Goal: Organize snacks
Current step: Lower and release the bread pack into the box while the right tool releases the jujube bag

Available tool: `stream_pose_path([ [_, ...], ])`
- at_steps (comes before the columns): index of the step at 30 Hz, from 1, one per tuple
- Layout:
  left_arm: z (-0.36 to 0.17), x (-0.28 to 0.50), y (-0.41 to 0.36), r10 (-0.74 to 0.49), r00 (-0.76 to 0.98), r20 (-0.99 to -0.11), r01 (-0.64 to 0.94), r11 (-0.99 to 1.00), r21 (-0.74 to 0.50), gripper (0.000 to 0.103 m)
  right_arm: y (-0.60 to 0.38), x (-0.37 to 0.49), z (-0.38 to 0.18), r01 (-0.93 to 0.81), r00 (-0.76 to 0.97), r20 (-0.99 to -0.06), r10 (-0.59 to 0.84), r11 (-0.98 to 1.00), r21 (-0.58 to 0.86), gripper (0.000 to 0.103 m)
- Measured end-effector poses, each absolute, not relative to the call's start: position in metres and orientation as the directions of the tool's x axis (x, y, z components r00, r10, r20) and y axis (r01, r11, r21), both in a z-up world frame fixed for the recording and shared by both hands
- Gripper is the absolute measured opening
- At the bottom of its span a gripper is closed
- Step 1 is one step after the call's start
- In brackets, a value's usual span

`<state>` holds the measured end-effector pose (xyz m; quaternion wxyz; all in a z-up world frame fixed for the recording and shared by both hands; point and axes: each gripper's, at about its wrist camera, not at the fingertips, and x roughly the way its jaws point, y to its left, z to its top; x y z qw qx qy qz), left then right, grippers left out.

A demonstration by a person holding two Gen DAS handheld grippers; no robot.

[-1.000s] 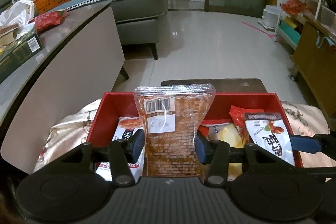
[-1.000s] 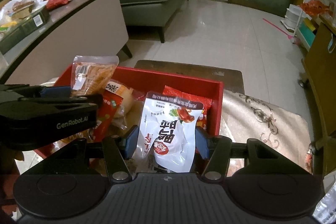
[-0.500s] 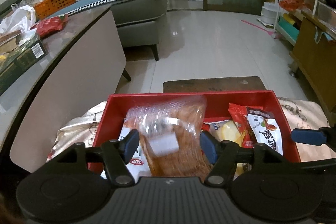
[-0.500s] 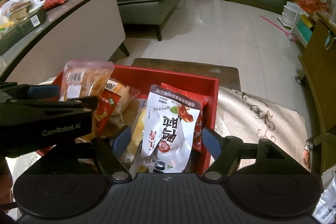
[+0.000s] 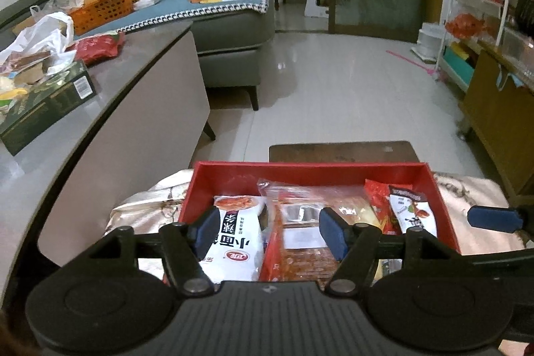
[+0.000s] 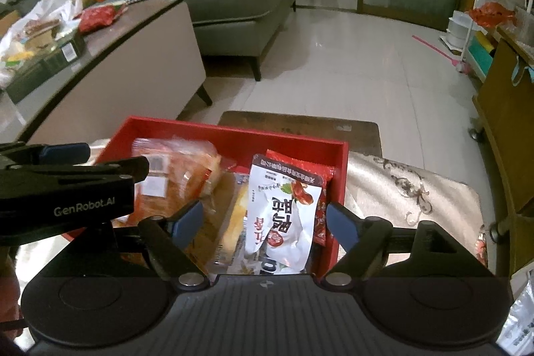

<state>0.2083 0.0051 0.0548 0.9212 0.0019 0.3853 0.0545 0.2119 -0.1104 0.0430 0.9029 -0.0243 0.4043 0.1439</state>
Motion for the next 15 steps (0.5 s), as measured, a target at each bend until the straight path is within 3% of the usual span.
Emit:
stream_pose_path([
  [3, 0.062, 0.2, 0.008, 0.098, 0.71, -0.697, -0.104, 0.994, 0.034, 0.067, -0.11, 0.204, 0.05, -0.281, 0.646, -0.723, 0.247, 0.957, 0.076, 0.087],
  [15, 0.078, 0.173, 0.021, 0.049, 0.734, -0.677, -0.104, 0.994, -0.041, 0.07, -0.107, 0.182, 0.067, -0.294, 0.677, -0.686, 0.266, 0.952, 0.079, 0.091],
])
